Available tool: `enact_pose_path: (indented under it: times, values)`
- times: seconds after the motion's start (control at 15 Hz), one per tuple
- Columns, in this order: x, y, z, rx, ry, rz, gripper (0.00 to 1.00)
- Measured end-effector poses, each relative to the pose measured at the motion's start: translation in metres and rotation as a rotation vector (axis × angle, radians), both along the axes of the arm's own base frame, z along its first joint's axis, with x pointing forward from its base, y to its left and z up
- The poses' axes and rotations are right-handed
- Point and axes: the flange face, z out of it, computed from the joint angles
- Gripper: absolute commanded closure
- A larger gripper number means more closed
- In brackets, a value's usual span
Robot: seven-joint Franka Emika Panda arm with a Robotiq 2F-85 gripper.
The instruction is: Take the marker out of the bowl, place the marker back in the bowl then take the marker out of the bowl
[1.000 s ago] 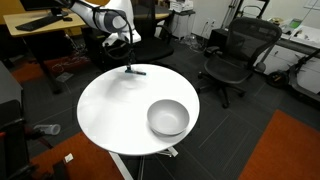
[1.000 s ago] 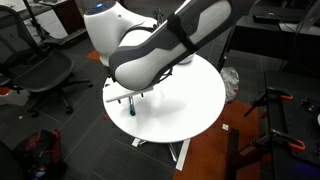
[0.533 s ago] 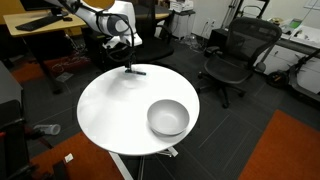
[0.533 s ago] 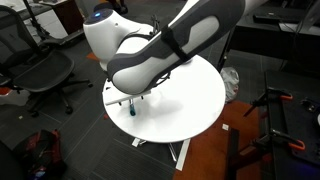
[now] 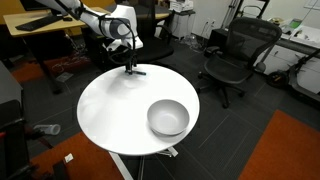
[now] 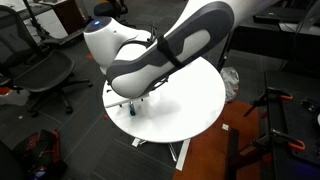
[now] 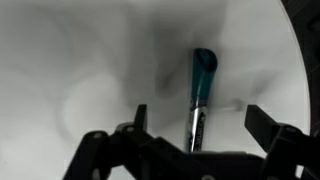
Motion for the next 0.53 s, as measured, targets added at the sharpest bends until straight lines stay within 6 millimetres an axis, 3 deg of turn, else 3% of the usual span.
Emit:
enact_pose_path:
  times: [0.07,0.53]
  values:
    - [0.0006,-0.0003,-0.0022,-0.001,0.002,-0.001,0.26]
    - [0.0057,-0.002,-0.0096,-0.007,0.005,-0.004,0.8]
